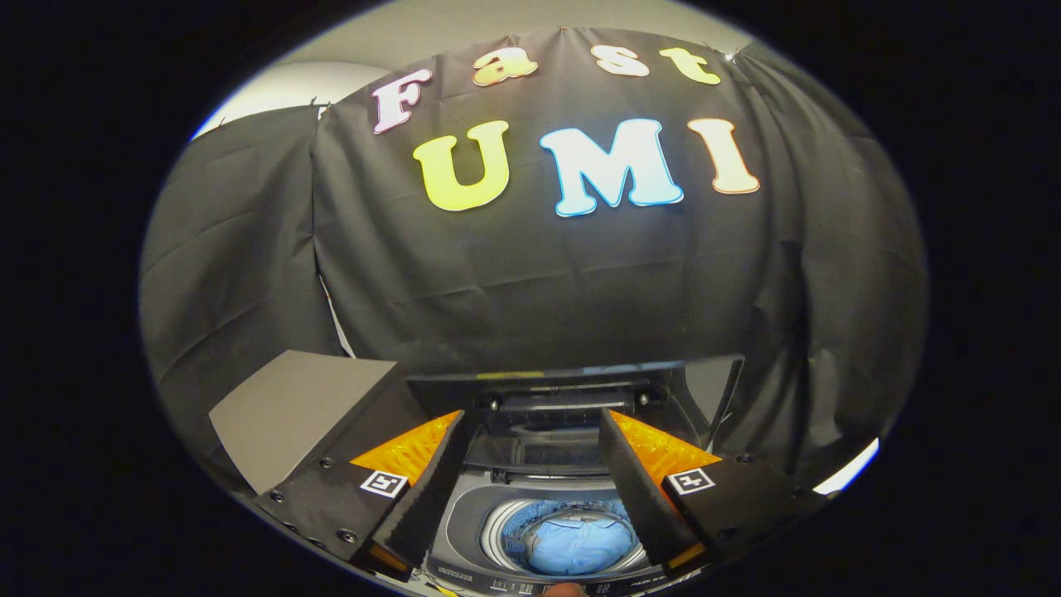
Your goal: Put the clothes into the washing machine and then close the washing machine lid.
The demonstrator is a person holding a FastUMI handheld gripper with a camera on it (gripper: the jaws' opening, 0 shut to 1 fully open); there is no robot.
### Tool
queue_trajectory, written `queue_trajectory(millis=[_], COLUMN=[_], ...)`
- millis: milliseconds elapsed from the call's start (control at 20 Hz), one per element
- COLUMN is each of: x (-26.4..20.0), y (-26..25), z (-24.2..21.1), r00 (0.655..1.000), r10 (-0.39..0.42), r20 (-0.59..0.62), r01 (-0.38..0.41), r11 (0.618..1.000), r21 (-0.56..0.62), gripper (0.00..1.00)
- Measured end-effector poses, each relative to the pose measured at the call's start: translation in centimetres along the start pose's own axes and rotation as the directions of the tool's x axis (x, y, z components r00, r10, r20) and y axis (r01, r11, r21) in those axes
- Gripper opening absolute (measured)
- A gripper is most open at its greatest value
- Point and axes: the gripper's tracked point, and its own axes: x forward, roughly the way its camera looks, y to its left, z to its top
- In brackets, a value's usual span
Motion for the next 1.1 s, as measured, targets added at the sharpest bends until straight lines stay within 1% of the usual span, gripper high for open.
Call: queue_trajectory(millis=[150,250,300,550,650,750,900,1050,1100], x=[1.4,2.7,3.6,8.0,9.8,11.3,13.0,13.7,14.0], y=[0.1,-0.5,-0.6,-0.2,-0.1,-0.6,-1.3,-1.8,-1.8], z=[2.0,3.0,3.1,4.9,3.7,3.4,1.3,-0.2,-0.1], r00=[1.0,0.997,0.994,0.979,0.963,0.952,0.923,0.908,0.91], r10=[-0.025,-0.06,-0.08,-0.103,-0.114,-0.14,-0.176,-0.217,-0.22], r20=[-0.008,-0.041,-0.077,-0.175,-0.244,-0.271,-0.342,-0.358,-0.351], r01=[0.025,0.06,0.079,0.092,0.099,0.125,0.152,0.177,0.185], r11=[1.0,0.998,0.997,0.993,0.993,0.99,0.984,0.974,0.974], r21=[0.012,0.004,-0.007,-0.069,-0.071,-0.071,-0.097,-0.142,-0.13], gripper=[0.98,0.98,0.98,0.98,0.98,0.98,0.98,0.98,0.99])
